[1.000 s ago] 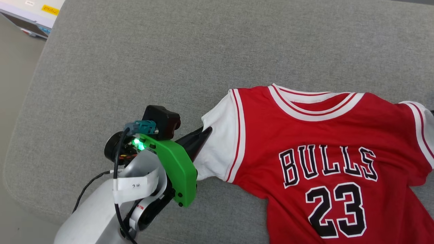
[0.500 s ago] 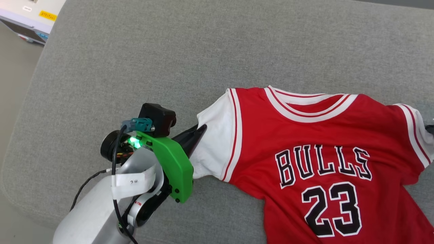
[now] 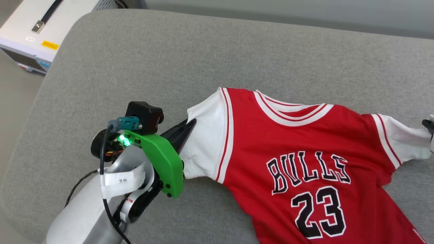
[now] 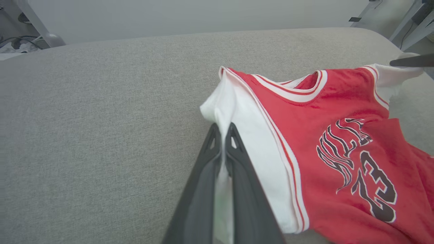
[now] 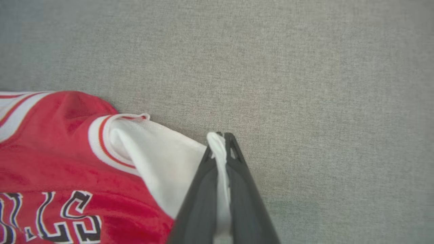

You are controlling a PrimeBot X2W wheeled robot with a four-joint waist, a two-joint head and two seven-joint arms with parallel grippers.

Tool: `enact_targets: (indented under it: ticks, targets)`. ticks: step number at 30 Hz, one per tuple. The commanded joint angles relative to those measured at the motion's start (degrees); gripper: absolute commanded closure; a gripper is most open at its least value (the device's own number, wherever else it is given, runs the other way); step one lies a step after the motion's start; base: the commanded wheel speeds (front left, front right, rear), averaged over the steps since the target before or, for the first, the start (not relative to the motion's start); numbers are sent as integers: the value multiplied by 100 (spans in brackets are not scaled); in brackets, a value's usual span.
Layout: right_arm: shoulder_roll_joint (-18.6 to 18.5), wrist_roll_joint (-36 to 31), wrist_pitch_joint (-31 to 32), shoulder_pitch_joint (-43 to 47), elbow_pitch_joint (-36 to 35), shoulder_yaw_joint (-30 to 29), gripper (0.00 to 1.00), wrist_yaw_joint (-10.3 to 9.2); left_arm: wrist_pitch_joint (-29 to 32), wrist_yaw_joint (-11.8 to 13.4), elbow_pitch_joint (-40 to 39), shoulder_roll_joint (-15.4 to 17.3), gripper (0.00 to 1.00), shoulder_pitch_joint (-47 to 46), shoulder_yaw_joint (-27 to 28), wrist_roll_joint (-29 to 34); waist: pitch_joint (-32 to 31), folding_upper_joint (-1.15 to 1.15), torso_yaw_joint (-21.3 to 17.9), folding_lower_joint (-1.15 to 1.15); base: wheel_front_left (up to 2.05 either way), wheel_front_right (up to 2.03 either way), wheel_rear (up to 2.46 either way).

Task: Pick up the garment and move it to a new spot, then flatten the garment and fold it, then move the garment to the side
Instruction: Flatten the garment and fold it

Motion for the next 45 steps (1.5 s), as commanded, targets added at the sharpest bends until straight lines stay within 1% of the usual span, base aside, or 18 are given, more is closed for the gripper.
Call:
enact_targets:
  ticks: [1, 9, 11, 19, 24, 29, 33, 39, 45]
  targets:
    - [-54, 74, -96, 101, -74, -3, 100, -1, -41, -18, -9, 64, 100, 58, 45, -52, -320, 0, -156, 0, 0, 0, 0]
    - [-274, 382, -485, 321, -435, 20, 100, -1, -162, 9, -113, 197, 100, 164, 179, -95, -813, 0, -362, 0, 0, 0, 0]
    - [-549, 591, -757, 407, -846, 66, 100, -1, -471, 6, -258, 279, 100, 90, 400, -66, -1236, 0, -517, 0, 0, 0, 0]
    - [-777, 930, -874, 247, -1366, 10, 100, -1, -723, -12, -383, 469, 100, -157, 750, -41, -1488, 0, -671, 0, 0, 0, 0]
    - [-880, 1060, -1016, 3, -1636, -59, 100, -1, -559, -2, -543, 702, 100, -304, 880, -31, -1474, 0, -805, 0, 0, 0, 0]
    - [-1049, 1091, -1308, -402, -1726, -65, 100, -1, -293, -58, -674, 918, 100, -522, 962, -87, -1307, 0, -927, 0, 0, 0, 0]
    - [-1205, 1078, -1585, -860, -1596, 35, 100, -1, -97, -167, -689, 1058, 100, -836, 1023, -142, -1032, 0, -1010, 0, 0, 0, 0]
    - [-1361, 956, -2035, -1864, -1168, 291, 100, -1, 179, -395, -523, 1139, 100, -1549, 1118, -312, -405, 0, -1117, 0, 0, 0, 0]
    - [-1346, 700, -2538, -3170, -437, 560, 100, -1, 357, -682, -28, 1118, 100, -2648, 1187, -369, 428, 0, -1208, 0, 0, 0, 0]
